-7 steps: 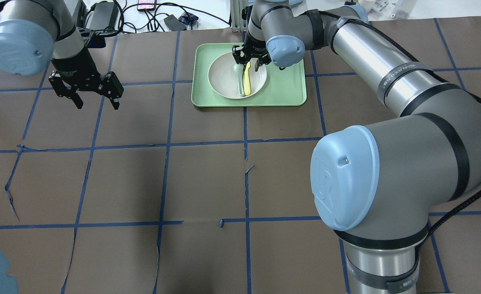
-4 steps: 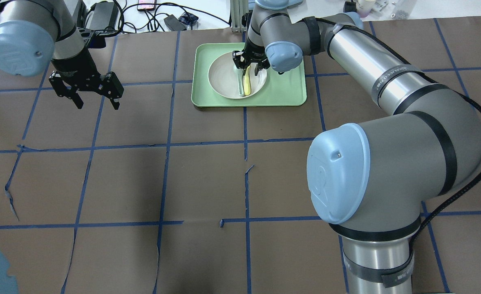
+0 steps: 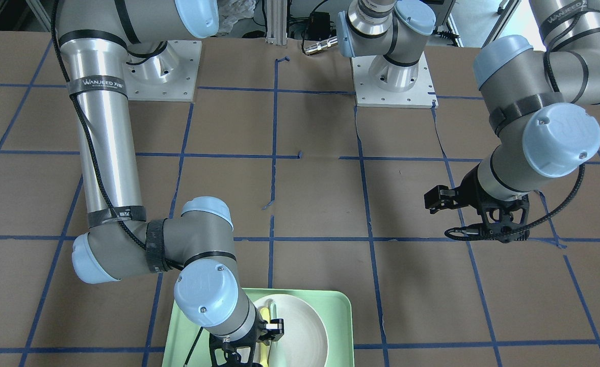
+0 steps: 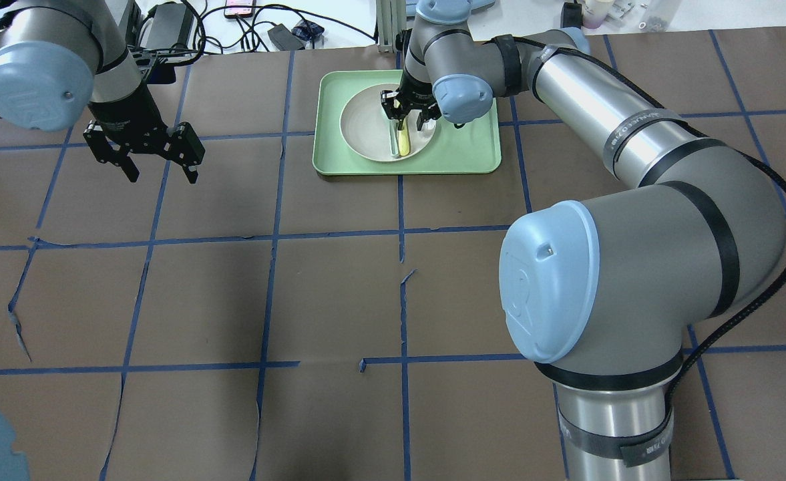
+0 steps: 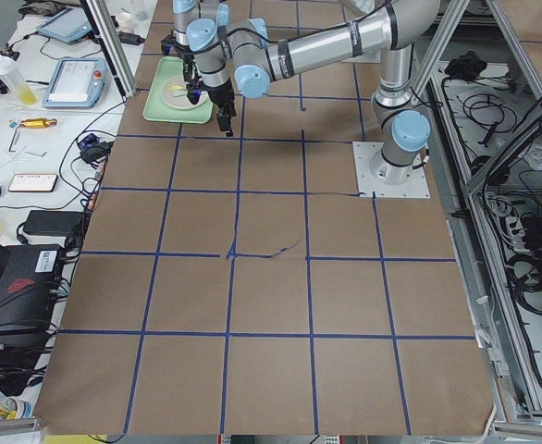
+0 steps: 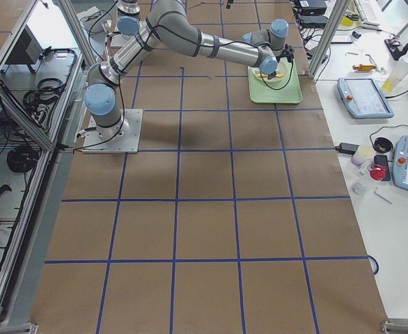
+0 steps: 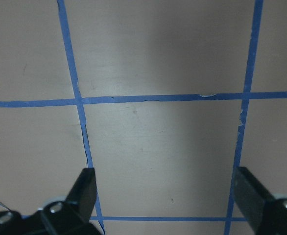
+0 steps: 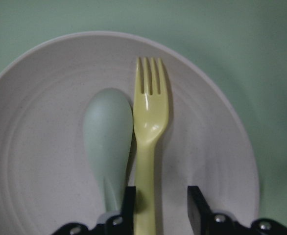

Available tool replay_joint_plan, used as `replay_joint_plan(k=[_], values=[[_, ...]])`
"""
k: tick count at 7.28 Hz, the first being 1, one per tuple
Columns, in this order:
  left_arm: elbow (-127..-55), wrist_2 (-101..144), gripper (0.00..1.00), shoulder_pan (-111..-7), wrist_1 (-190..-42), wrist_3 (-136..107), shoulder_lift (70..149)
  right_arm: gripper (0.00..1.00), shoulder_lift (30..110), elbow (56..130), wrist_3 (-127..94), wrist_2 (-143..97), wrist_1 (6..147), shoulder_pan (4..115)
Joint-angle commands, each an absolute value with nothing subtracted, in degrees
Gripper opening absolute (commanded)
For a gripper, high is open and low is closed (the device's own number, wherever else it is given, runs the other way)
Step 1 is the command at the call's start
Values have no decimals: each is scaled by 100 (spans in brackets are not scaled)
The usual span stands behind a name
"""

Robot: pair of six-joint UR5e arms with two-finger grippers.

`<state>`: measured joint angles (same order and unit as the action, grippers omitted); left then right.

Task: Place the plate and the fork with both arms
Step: 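Lower the right gripper onto the yellow fork handle and close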

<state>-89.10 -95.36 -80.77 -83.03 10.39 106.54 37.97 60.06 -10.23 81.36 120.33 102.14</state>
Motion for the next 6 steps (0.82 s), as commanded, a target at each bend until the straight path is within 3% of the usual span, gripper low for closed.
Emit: replay_joint_plan(k=[1, 6], values=[[-8956, -9536, 100, -8077, -8235, 1046, 10661, 47, 3841, 6100, -1046, 8130, 12032, 10222], [-9044, -9536, 100, -8077, -8104, 1046, 10696, 48, 3867, 6213, -1099, 8121, 12032, 10310]])
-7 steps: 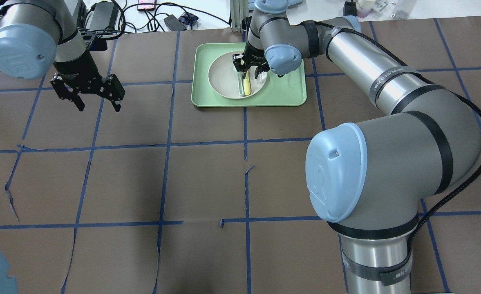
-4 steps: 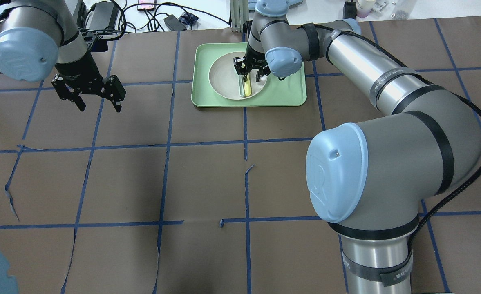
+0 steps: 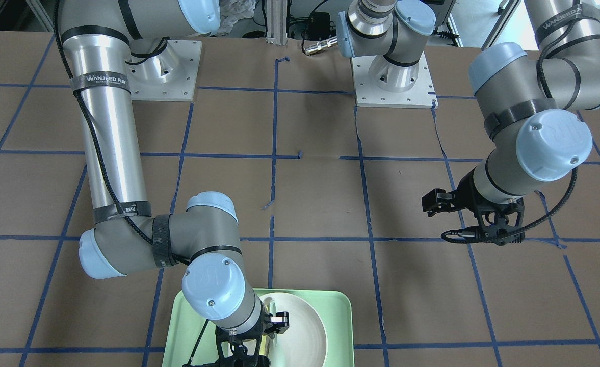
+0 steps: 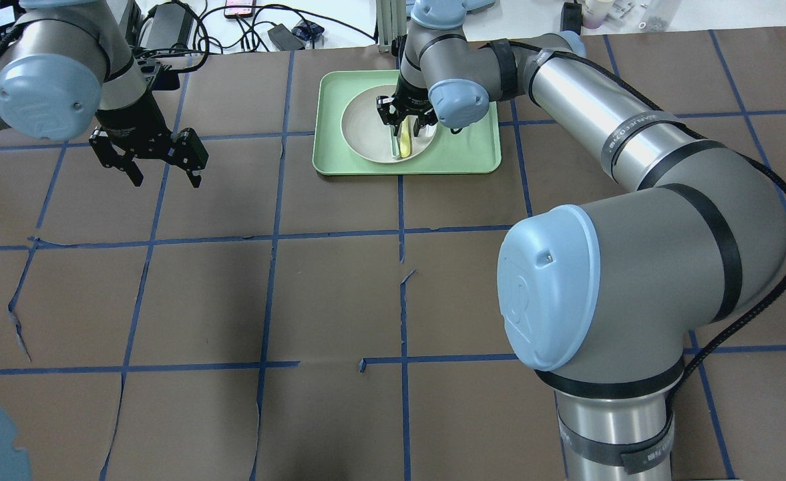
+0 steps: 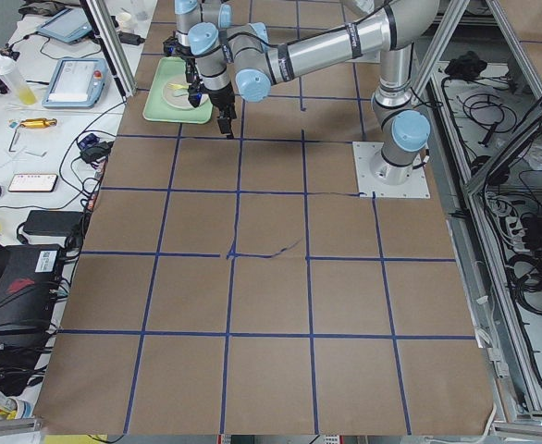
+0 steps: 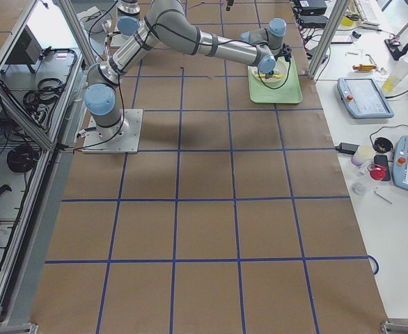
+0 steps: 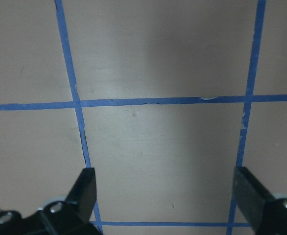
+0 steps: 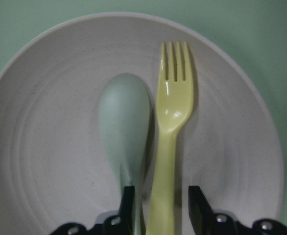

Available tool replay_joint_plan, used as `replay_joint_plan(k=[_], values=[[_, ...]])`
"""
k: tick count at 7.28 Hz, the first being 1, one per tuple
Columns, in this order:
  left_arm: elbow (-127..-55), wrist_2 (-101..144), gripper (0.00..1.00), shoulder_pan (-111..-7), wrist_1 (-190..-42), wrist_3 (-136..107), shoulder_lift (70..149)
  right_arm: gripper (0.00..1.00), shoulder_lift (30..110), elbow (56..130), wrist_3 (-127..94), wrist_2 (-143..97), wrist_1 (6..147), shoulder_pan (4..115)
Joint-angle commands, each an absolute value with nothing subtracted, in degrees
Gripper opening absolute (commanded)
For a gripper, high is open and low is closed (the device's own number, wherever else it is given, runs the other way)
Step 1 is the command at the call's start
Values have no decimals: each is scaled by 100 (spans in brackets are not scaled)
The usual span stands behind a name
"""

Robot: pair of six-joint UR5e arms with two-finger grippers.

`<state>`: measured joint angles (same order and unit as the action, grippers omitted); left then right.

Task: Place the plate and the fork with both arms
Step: 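Lower the right gripper onto the yellow fork handle and close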

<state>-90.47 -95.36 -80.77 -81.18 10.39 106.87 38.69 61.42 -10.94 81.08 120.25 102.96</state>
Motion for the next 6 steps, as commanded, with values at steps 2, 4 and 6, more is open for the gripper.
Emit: replay_joint_plan(k=[2, 4, 6], values=[[-9053, -9536, 100, -8077, -8051, 1046, 10696, 49, 3937, 6196, -1099, 8139, 12024, 10318], [-9053, -9536, 100, -8077, -8042, 1046, 10696, 50, 3981, 6205, -1029, 8296, 12023, 10310], [-9053, -9536, 100, -8077, -8042, 1046, 10722, 50, 3981, 6292, -1019, 8446, 12023, 10310]])
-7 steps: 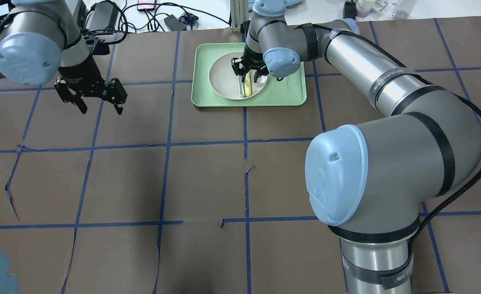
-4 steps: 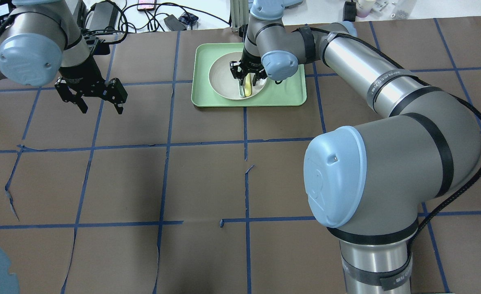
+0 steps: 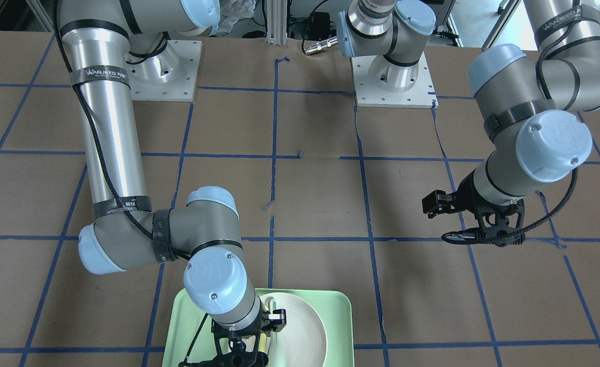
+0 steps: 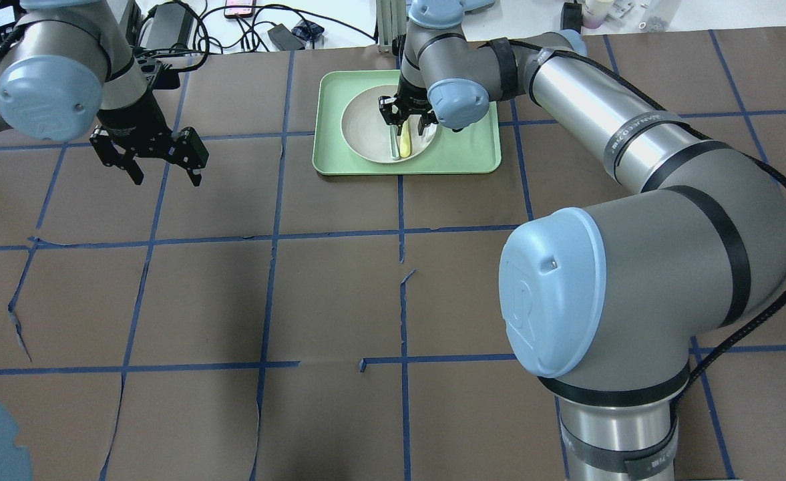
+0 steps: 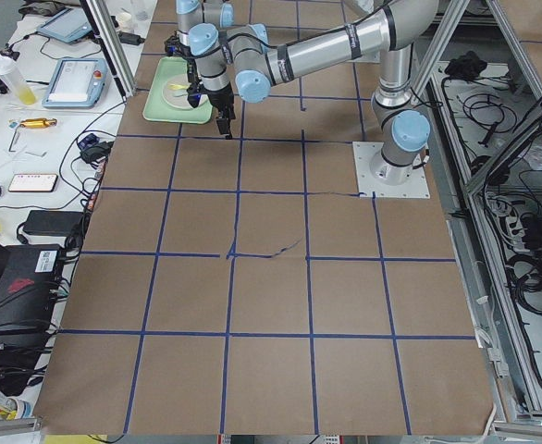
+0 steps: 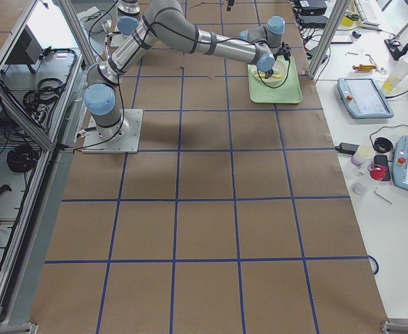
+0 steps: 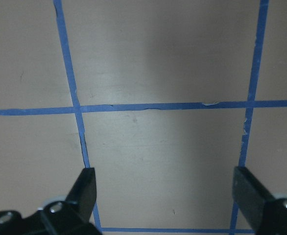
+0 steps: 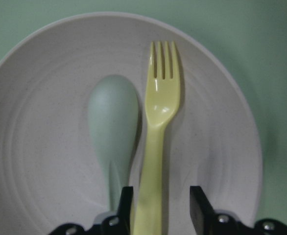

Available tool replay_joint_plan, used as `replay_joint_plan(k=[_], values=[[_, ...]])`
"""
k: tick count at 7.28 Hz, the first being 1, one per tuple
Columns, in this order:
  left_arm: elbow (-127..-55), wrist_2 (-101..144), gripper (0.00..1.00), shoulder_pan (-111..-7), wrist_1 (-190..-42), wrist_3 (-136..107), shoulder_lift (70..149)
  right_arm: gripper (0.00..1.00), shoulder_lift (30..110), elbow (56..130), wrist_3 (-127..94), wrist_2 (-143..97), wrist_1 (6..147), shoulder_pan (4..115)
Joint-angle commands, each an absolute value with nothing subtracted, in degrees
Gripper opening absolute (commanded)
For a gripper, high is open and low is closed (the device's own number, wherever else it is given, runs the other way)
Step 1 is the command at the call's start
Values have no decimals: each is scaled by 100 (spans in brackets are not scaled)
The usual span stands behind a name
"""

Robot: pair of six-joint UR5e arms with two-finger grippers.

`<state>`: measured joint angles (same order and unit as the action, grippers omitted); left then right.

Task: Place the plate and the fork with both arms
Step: 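Lower the right gripper onto the yellow fork handle and close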

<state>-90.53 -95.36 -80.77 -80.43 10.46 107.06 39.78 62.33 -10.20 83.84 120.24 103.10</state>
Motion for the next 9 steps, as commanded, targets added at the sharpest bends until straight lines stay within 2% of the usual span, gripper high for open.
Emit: replay_joint_plan(k=[1, 6, 7, 8, 9], values=[[-9053, -9536, 100, -8077, -8042, 1046, 10731, 50, 3981, 6354, -1028, 8394, 12023, 10310], [-9053, -9536, 100, -8077, -7954, 1046, 10784, 50, 3973, 6390, -1055, 8332, 12032, 10310], [-9061, -9527, 100, -8077, -7963, 1037, 10775, 45, 3981, 6398, -1055, 8332, 12032, 10310], [-9070, -9527, 100, -8077, -7963, 1037, 10767, 30, 3981, 6398, -1029, 8332, 12032, 10310], [-9131, -9536, 100, -8077, -7954, 1037, 10749, 0, 3999, 6398, -1011, 8341, 12024, 10310]])
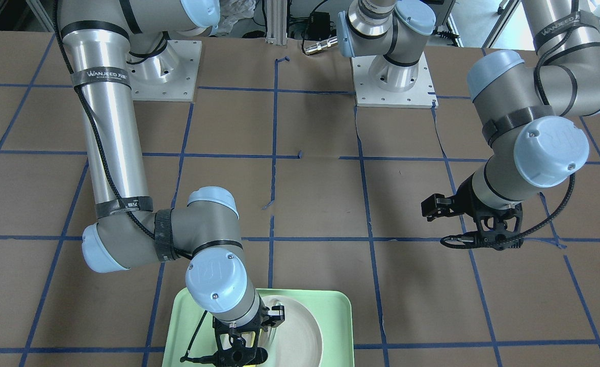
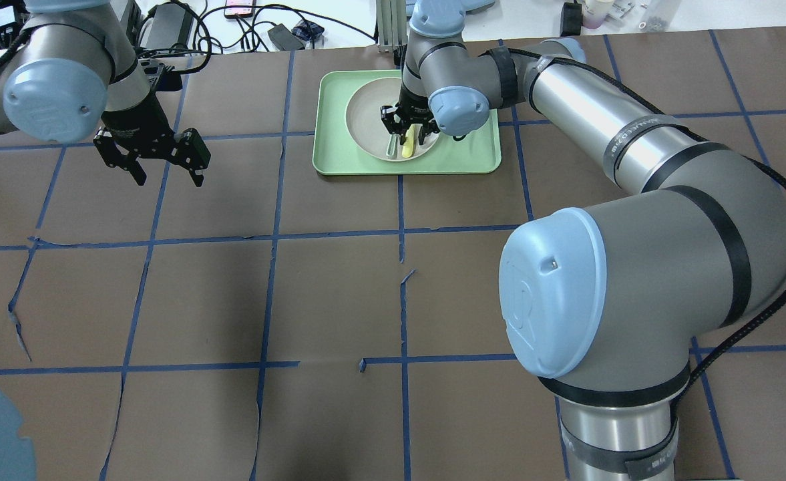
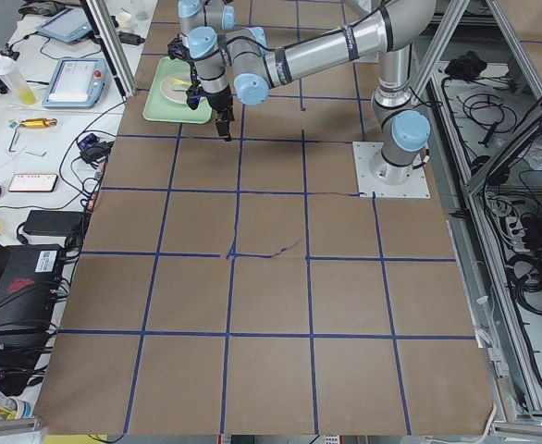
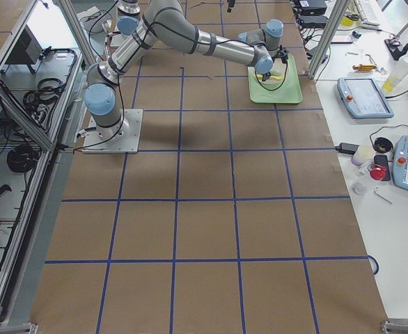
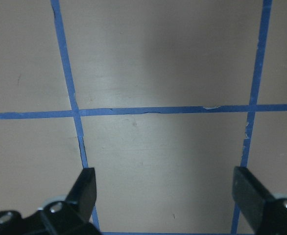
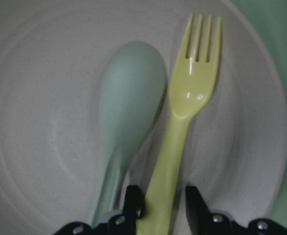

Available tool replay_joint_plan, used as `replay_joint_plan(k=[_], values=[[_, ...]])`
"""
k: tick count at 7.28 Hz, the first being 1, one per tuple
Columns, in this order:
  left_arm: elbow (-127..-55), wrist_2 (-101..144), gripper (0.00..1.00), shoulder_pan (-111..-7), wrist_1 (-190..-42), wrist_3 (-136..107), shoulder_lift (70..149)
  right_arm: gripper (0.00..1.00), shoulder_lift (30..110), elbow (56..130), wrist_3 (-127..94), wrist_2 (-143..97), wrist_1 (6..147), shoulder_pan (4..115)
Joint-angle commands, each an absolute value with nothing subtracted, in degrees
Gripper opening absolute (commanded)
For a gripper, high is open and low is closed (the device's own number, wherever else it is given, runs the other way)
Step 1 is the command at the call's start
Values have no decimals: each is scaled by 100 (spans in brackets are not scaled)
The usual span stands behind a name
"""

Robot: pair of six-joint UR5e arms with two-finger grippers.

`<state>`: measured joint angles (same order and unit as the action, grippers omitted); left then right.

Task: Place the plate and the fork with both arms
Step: 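Lower the right gripper onto the yellow fork handle and close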

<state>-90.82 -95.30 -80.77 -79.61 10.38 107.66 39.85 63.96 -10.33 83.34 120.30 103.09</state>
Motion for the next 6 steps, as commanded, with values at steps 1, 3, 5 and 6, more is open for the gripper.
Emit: replay_joint_plan(k=[1, 3, 5, 6], values=[[-9167, -9536, 100, -8077, -7911, 1046, 10732, 0, 4034, 6398, -1011, 8332, 12006, 10310], [-9176, -9536, 100, -8077, -7867, 1046, 10758, 0, 4130, 6398, -1115, 8332, 11953, 10318], [-9176, -9527, 100, -8077, -7857, 1046, 10775, 0, 4429, 6390, -1081, 8358, 11752, 10318], [-9176, -9527, 100, -8077, -7857, 1046, 10775, 0, 4534, 6381, -1055, 8358, 11751, 10310]])
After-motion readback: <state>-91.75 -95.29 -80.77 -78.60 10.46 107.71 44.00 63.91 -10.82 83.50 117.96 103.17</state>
